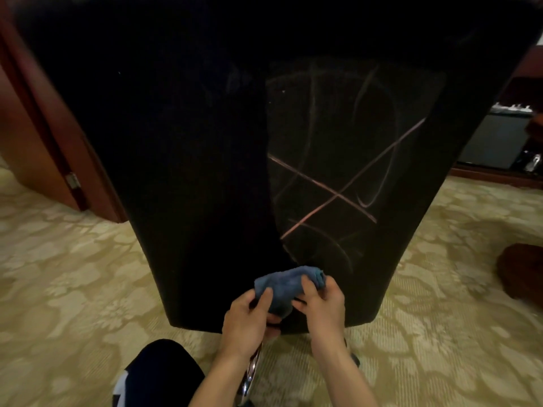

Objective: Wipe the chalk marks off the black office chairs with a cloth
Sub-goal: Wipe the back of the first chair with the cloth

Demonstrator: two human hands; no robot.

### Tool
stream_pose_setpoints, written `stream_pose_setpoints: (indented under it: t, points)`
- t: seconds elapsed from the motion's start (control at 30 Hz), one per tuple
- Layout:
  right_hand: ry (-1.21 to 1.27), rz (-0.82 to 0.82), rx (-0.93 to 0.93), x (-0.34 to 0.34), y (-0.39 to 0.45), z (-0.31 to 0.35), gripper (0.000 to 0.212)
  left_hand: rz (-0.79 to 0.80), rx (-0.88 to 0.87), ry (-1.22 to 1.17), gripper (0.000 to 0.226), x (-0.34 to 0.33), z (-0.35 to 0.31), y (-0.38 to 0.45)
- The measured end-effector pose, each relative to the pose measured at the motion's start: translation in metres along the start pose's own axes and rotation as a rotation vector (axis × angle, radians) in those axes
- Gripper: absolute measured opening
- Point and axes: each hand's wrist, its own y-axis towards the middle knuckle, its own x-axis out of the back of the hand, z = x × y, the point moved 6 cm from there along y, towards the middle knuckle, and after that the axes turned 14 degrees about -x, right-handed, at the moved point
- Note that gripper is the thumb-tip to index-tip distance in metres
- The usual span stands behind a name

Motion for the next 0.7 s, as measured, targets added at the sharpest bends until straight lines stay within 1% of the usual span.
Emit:
stream_pose_setpoints:
  t: [0.07, 0.13, 0.17, 0.2, 0.27, 0.33, 0.4, 0.47, 0.57, 0.63, 0.7]
  points:
    - [0.001, -0.029, 0.021, 0.000, 0.001, 0.003, 0.010, -0.019, 0.055, -0.143, 0.012, -0.004, -0.005, -0.002]
    - [0.052, -0.079, -0.009, 0.000, 0.003, 0.002, 0.022, -0.096, 0.106, -0.320, 0.013, -0.008, -0.009, -0.001]
    - [0.128, -0.105, -0.059, 0.000, 0.004, -0.001, 0.029, -0.142, 0.131, -0.408, 0.017, -0.010, -0.011, 0.000]
    - [0.237, -0.110, -0.134, -0.002, 0.005, -0.006, 0.031, -0.189, 0.150, -0.486, 0.021, -0.012, -0.011, 0.001]
    - [0.461, -0.056, -0.319, -0.010, 0.006, -0.018, 0.025, -0.276, 0.186, -0.615, 0.024, -0.016, -0.014, 0.002]
    - [0.511, 0.022, -0.470, -0.017, 0.007, -0.026, 0.026, -0.341, 0.220, -0.703, 0.022, -0.020, -0.018, 0.003]
    - [0.471, 0.063, -0.518, -0.020, 0.007, -0.029, 0.030, -0.382, 0.220, -0.723, 0.018, -0.023, -0.021, 0.002]
    - [0.423, 0.043, -0.468, -0.020, 0.008, -0.024, 0.027, -0.396, 0.191, -0.684, 0.017, -0.022, -0.022, 0.002]
    - [0.299, -0.027, -0.290, -0.017, 0.004, -0.010, 0.022, -0.375, 0.168, -0.600, 0.015, -0.019, -0.020, 0.002]
    - [0.213, -0.040, -0.175, -0.018, -0.003, 0.001, 0.019, -0.369, 0.175, -0.605, 0.015, -0.017, -0.019, 0.001]
    - [0.143, -0.048, -0.107, -0.021, -0.006, 0.009, 0.018, -0.376, 0.157, -0.619, 0.015, -0.014, -0.019, 0.002]
